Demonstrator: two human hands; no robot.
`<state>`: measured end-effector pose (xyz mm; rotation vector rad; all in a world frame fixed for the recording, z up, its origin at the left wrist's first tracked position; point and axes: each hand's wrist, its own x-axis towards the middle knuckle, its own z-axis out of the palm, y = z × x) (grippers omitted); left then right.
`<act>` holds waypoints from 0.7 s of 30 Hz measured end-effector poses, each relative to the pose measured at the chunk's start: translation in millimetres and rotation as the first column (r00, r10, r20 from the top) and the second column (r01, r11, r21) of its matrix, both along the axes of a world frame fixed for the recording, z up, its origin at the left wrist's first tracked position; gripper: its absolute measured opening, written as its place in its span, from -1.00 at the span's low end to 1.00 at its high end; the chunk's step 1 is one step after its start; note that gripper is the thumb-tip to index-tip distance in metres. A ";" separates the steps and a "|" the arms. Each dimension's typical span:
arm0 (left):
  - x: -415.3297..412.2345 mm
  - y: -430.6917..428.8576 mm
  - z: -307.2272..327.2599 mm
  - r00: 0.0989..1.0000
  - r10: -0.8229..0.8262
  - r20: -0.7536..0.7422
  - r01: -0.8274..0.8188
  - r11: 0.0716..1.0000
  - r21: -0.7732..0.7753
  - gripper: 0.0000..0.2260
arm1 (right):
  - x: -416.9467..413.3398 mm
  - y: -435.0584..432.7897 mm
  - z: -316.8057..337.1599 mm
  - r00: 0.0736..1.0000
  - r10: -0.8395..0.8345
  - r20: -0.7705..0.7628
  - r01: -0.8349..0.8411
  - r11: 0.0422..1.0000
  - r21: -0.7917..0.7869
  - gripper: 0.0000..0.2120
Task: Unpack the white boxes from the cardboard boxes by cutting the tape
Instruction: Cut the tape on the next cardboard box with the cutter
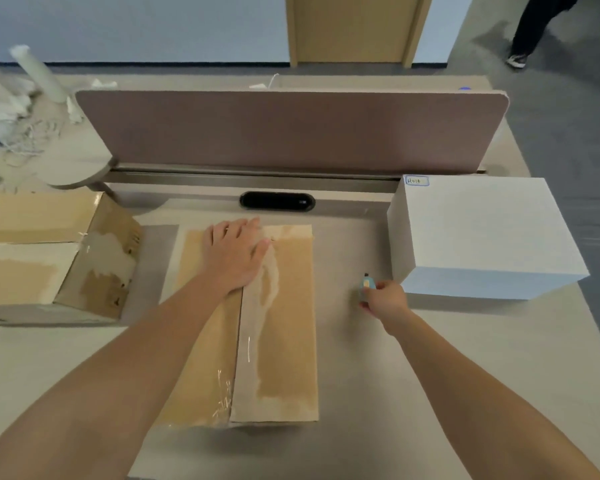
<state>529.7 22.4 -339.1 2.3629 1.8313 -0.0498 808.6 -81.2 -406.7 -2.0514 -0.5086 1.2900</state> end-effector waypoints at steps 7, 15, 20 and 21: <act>1.5 -5.5 7.7 0.998 0.038 0.052 -0.039 0.999 0.015 -0.55 | 2.7 19.5 -33.0 0.976 0.153 0.157 -0.148 0.988 -0.043 -0.84; 2.1 -12.0 9.4 0.996 0.072 0.047 -0.068 0.994 -0.091 -0.42 | -1.5 19.1 -33.1 0.919 0.267 0.289 -0.252 0.964 -0.090 -0.76; -13.3 -9.2 15.8 0.999 -0.041 -0.012 0.039 0.992 -0.123 -0.36 | -14.2 10.8 0.6 0.889 0.275 0.366 -0.262 0.961 -0.084 -0.58; -17.6 -7.7 16.7 0.998 -0.055 -0.032 0.051 0.993 -0.107 -0.35 | -18.8 9.8 13.3 0.899 0.245 0.364 -0.245 0.968 -0.045 -0.61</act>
